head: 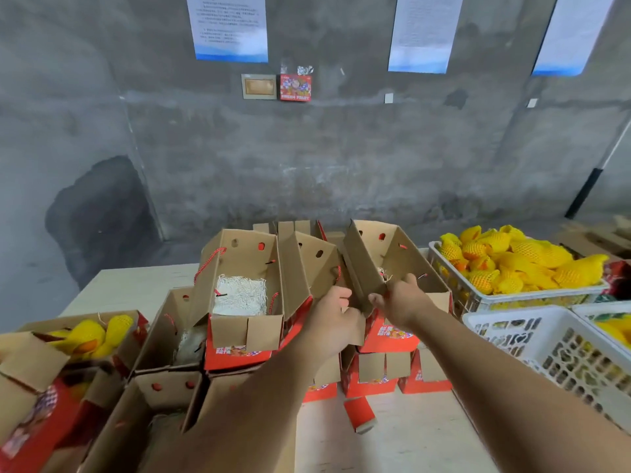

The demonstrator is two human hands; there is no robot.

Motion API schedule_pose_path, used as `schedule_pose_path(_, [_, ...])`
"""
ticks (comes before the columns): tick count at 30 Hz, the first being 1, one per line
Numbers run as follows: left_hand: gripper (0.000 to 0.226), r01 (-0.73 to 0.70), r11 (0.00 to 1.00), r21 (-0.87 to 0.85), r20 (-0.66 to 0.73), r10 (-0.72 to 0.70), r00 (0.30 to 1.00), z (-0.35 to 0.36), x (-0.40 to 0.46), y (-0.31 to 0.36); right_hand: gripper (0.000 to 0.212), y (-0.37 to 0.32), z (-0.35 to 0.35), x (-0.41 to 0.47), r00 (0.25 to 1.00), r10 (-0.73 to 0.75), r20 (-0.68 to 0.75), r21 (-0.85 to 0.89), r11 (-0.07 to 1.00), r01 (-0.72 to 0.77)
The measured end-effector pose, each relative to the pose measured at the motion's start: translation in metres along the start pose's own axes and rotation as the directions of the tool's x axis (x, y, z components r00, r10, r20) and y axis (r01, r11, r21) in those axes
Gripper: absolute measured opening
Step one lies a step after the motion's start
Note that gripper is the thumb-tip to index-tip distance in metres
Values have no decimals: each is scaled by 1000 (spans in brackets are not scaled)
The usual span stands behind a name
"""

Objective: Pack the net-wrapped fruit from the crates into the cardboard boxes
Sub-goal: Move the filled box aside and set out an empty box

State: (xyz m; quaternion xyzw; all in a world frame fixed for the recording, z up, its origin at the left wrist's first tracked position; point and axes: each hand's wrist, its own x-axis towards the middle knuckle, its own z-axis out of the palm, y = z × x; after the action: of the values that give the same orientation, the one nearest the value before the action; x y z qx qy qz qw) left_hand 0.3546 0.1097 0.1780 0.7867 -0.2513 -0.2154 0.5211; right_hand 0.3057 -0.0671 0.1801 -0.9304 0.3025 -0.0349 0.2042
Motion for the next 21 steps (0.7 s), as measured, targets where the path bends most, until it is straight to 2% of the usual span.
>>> schedule_pose_path(2, [45, 31, 999, -14, -11, -32, 999, 5, 5, -3, 30, 11, 5, -4, 1000, 19, -21, -25, 999, -20])
schedule_pose_path(6, [45, 49, 999, -18, -21, -50, 999, 16, 8, -3, 22, 41, -9, -25, 948, -2, -317, 112, 993, 39])
schedule_pose_path(8, [46, 28, 999, -31, -51, -30, 998, 21, 13, 3, 19, 56, -24, -42, 919, -99, -381, 66, 989, 134])
schedule_pose_path(10, [46, 6, 998, -70, -124, -15, 992, 26, 18, 13, 24, 80, -43, -64, 889, -224, -400, -7, 970, 241])
schedule_pose_path(13, [48, -35, 986, -165, -275, -12, 961, 36, 17, 33, 27, 134, -74, -107, 821, -347, -453, 28, 915, 402])
schedule_pose_path(15, [59, -33, 990, -141, -346, -18, 938, 44, 12, 41, 19, 168, -88, -139, 813, -361, -457, 88, 891, 445])
schedule_pose_path(17, [69, 21, 989, -149, -337, -71, 939, 56, 1, 42, 15, 195, -96, -165, 833, -375, -407, 163, 868, 470])
schedule_pose_path(19, [56, 87, 967, -240, -220, -142, 965, 71, -18, 38, 12, 217, -100, -185, 845, -419, -332, 191, 847, 496])
schedule_pose_path(21, [41, 147, 960, -239, -137, -183, 974, 88, -43, 28, 11, 237, -103, -200, 849, -461, -259, 190, 837, 512])
